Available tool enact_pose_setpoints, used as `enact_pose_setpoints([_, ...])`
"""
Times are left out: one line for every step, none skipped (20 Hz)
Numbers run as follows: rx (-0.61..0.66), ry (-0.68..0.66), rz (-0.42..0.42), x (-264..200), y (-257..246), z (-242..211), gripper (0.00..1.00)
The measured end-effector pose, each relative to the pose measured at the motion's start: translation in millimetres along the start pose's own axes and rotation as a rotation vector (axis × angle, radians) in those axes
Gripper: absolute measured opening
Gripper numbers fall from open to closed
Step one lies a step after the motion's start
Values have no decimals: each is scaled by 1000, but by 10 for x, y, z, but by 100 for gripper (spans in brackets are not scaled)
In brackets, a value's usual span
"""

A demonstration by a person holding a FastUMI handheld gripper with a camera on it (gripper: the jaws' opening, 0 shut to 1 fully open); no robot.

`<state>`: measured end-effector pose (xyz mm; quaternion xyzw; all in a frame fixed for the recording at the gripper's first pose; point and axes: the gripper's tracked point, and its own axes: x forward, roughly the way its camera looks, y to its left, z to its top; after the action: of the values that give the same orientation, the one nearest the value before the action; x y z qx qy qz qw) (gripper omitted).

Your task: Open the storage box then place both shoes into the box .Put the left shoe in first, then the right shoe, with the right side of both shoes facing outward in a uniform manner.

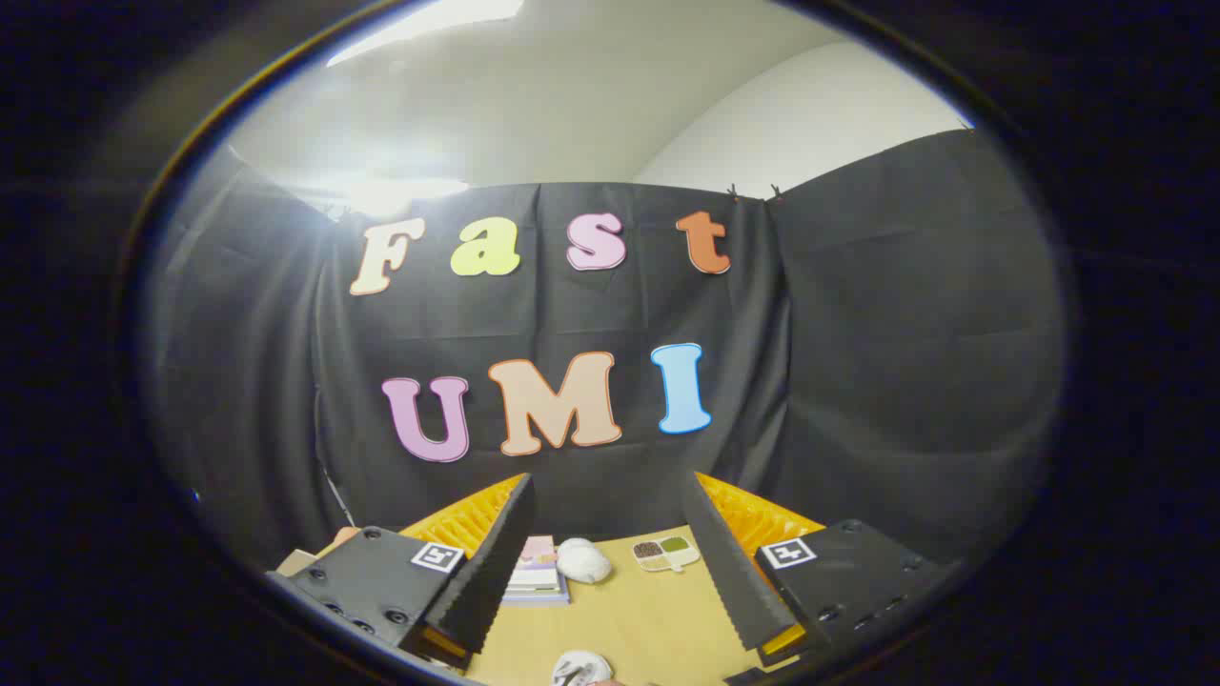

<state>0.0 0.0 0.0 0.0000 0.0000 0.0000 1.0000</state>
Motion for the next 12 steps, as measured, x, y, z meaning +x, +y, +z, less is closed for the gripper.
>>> enact_pose_setpoints([16, -2, 5, -16, -3, 2, 97])
enact_pose_setpoints([30, 0, 15, -18, -10, -10, 96])
enact_pose_setpoints([39, 8, 24, -19, -25, -50, 96])
enact_pose_setpoints([42, 20, 33, -29, -38, -82, 96])
enact_pose_setpoints([40, 26, 43, -44, -44, -107, 96])
enact_pose_setpoints([37, 23, 52, -52, -34, -102, 96])
enact_pose_setpoints([34, 21, 58, -57, -32, -103, 96])
enact_pose_setpoints([32, 25, 65, -66, -22, -122, 96])
enact_pose_setpoints([30, 33, 73, -81, -10, -160, 96])
enact_pose_setpoints([27, 38, 83, -91, 11, -164, 96])
enact_pose_setpoints([27, 35, 88, -94, 25, -156, 96])
enact_pose_setpoints([29, 29, 92, -90, 36, -130, 96])
